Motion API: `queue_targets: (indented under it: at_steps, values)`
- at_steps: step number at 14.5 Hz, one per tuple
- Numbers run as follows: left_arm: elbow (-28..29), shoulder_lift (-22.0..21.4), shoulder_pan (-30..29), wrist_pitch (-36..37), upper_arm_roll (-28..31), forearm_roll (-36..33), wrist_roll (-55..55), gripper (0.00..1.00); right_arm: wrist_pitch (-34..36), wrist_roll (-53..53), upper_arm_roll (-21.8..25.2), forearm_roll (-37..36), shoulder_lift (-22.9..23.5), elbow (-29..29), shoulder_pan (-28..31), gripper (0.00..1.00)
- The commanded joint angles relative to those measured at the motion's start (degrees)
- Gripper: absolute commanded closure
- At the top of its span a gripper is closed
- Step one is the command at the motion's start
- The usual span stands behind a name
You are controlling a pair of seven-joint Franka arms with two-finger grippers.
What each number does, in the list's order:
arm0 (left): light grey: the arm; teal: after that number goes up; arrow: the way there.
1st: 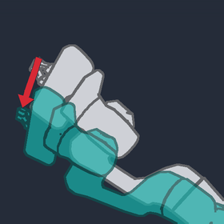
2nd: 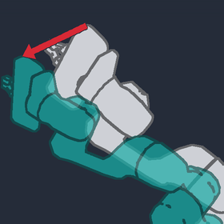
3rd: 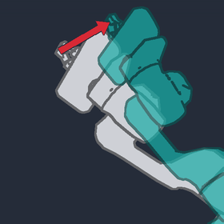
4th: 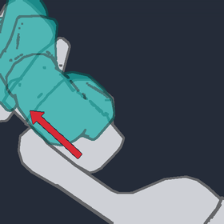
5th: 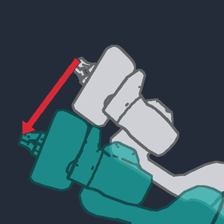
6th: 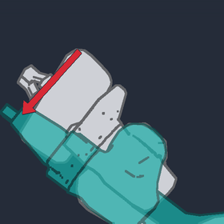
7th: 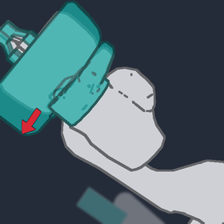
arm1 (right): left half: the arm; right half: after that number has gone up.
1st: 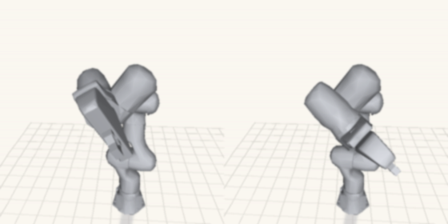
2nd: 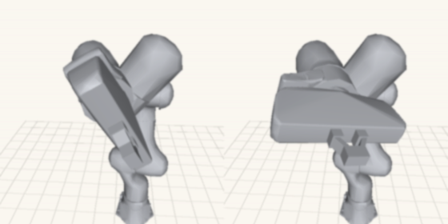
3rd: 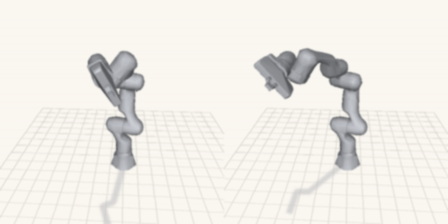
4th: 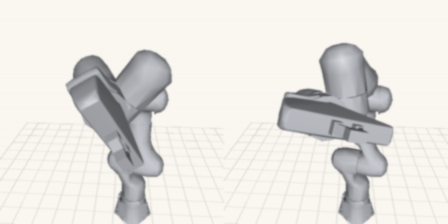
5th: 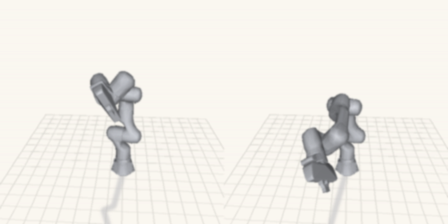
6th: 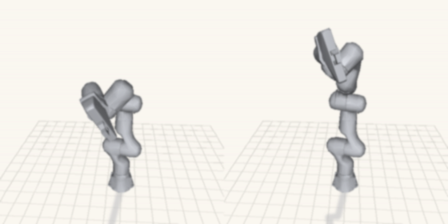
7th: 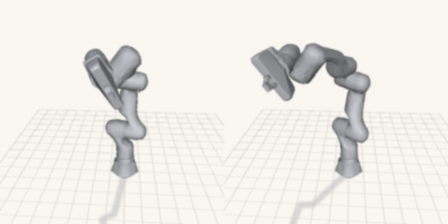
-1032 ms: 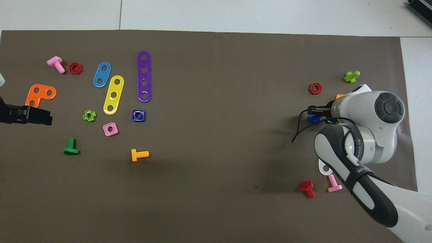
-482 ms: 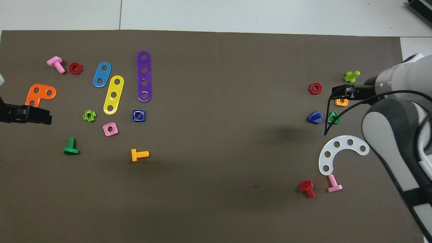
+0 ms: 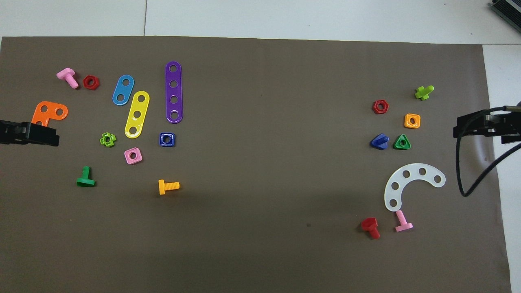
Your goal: Unscrew and place screws in storage area
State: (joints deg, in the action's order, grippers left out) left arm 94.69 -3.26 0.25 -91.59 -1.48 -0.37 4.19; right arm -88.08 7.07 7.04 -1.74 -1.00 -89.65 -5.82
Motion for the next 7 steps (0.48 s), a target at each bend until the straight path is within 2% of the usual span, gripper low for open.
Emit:
queue_targets:
  at_steps: [1,3,7]
  values:
    - [-7.75,5.35,0.37,5.53,0.07,-1.12,-0.32,0.00,1.24,-0.57,-0.36,-1.16,-0.65,-1.90,0.55,0.00]
    - [-10.83,7.38,0.37,7.57,0.07,-0.86,-0.32,0.00,1.24,-0.48,-0.36,-1.16,-1.37,-2.89,0.28,0.00]
    - [-8.57,6.51,0.55,6.35,0.07,-0.51,-0.14,0.00,0.89,-0.04,-0.45,-0.72,-1.37,-2.89,0.46,0.00]
